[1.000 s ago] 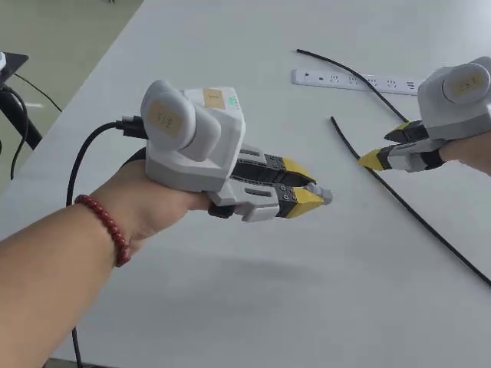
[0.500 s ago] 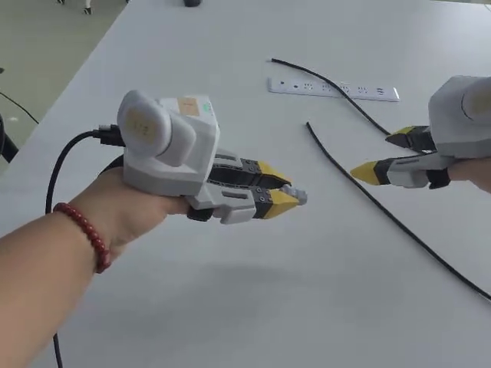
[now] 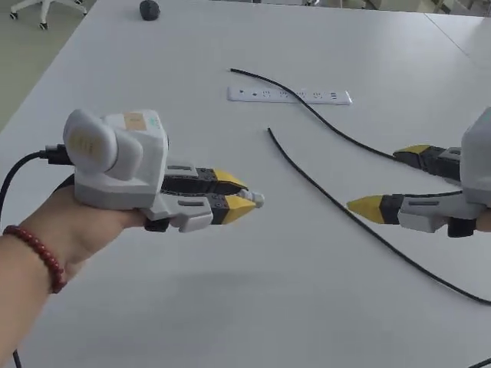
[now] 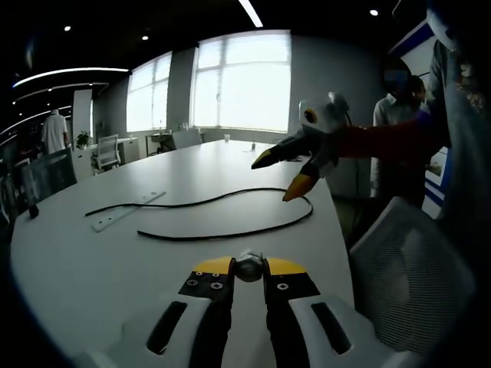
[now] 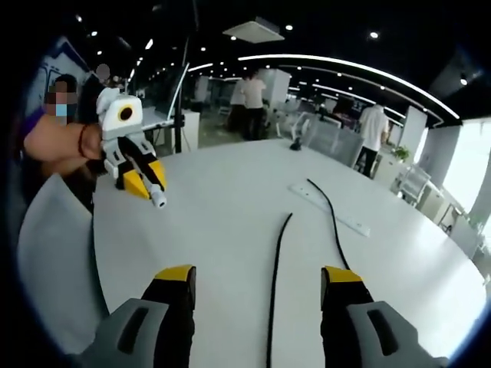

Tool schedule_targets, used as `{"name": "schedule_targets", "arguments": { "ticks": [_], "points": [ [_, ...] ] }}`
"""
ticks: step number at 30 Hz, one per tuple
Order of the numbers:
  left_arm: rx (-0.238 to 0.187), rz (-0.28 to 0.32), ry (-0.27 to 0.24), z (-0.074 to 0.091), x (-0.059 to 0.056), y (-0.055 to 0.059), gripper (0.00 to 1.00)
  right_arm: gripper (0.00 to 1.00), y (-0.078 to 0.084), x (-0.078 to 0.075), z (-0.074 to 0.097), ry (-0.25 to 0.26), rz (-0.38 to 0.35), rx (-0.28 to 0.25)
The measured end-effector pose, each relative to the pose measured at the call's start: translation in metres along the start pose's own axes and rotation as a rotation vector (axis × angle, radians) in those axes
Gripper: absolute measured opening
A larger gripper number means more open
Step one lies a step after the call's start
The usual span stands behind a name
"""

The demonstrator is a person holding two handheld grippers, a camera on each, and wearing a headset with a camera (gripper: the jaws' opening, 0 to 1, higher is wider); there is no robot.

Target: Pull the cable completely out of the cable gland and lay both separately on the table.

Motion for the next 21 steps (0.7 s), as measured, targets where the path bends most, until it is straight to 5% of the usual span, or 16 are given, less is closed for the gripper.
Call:
{"name": "schedule_targets", "arguments": {
  "ticks": [9,21],
  "points": [
    [0.015,-0.01,-0.025,-0.003,-0.003,0.011,0.16,0.69,-0.001,0.005,0.034,0.06,-0.016,-0.053],
    [0.061,-0.036,-0.151,-0.028,0.026,0.044,0.16,0.68,0.007,0.016,0.057,0.08,-0.011,-0.041]
  ]
}}
Point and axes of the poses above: the centre of the closed fingertips' face, and the gripper's own axes: z roughly backward along the fingers, x roughly to its left, y roughly out of its underside, the point moved 7 cm from there along z, roughly backward along the fingers, and after that the axes turned 7 degrees about z, right-handed, at the moved point
